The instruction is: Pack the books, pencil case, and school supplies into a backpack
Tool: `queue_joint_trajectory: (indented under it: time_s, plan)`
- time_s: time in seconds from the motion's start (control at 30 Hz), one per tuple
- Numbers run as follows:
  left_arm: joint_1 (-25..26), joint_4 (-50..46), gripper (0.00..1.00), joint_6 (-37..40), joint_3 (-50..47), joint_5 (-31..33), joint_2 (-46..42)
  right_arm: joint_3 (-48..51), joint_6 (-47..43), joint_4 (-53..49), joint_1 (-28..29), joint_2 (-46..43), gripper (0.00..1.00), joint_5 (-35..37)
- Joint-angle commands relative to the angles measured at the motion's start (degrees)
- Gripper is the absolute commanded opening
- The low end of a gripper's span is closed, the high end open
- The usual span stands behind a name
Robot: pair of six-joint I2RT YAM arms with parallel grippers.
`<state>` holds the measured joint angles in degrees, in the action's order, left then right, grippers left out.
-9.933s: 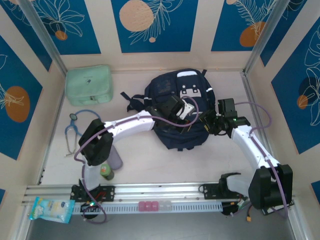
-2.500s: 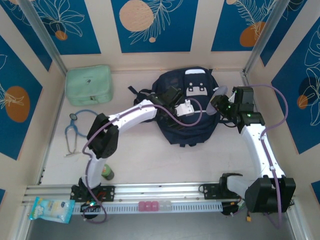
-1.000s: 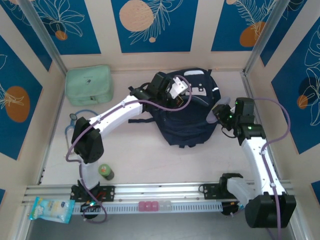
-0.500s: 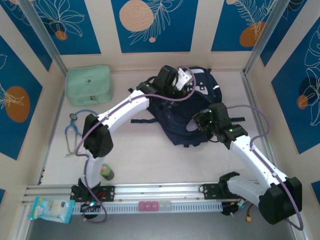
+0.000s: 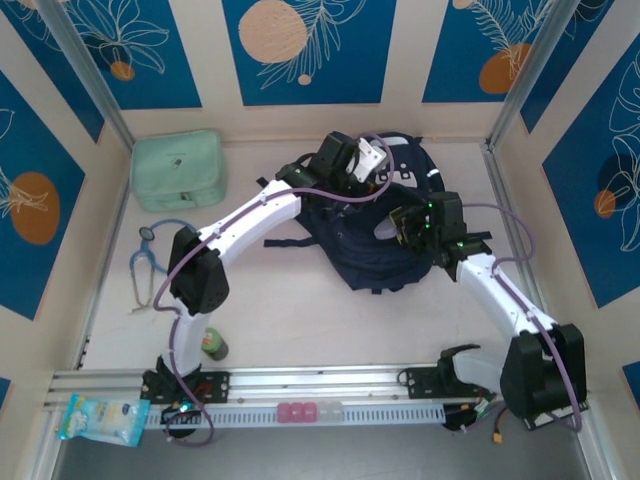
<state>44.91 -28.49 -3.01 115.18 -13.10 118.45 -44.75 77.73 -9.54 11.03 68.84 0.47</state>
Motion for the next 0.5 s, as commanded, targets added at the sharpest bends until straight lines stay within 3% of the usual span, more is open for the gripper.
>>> queue_joint_trajectory:
  time_s: [0.0,0.07,0.17,0.27,0.4,0.47]
  plan:
    - [0.27,1.44,0.00,-2.40,2.92,-0.02,-2.91,-3.99,1.00,6.19,-0.16,4.14,0.38,-2.10]
    - [0.21,0.67,0.00,-3.03,4.30,0.51,-2.10,-5.43,0.84,8.20,0.34,6.98,0.43,-2.75]
    - [0.12,-0.73,0.00,-3.90,6.58,1.79,-0.84,-7.08,-1.12,12.69,0.50,10.44,0.62,-6.31]
    - [0.04,-1.35,0.00,-4.32,7.49,3.60,-0.55,-6.62,-2.04,11.48,0.44,9.67,0.71,-5.65]
    - [0.02,-1.83,0.00,-3.90,7.61,3.83,-0.53,-2.86,-2.41,10.03,-0.95,5.51,0.72,-4.28]
    - [0.02,-1.75,0.00,-3.87,7.61,3.44,-0.46,-1.26,-2.29,9.01,-1.68,3.31,0.66,-3.99]
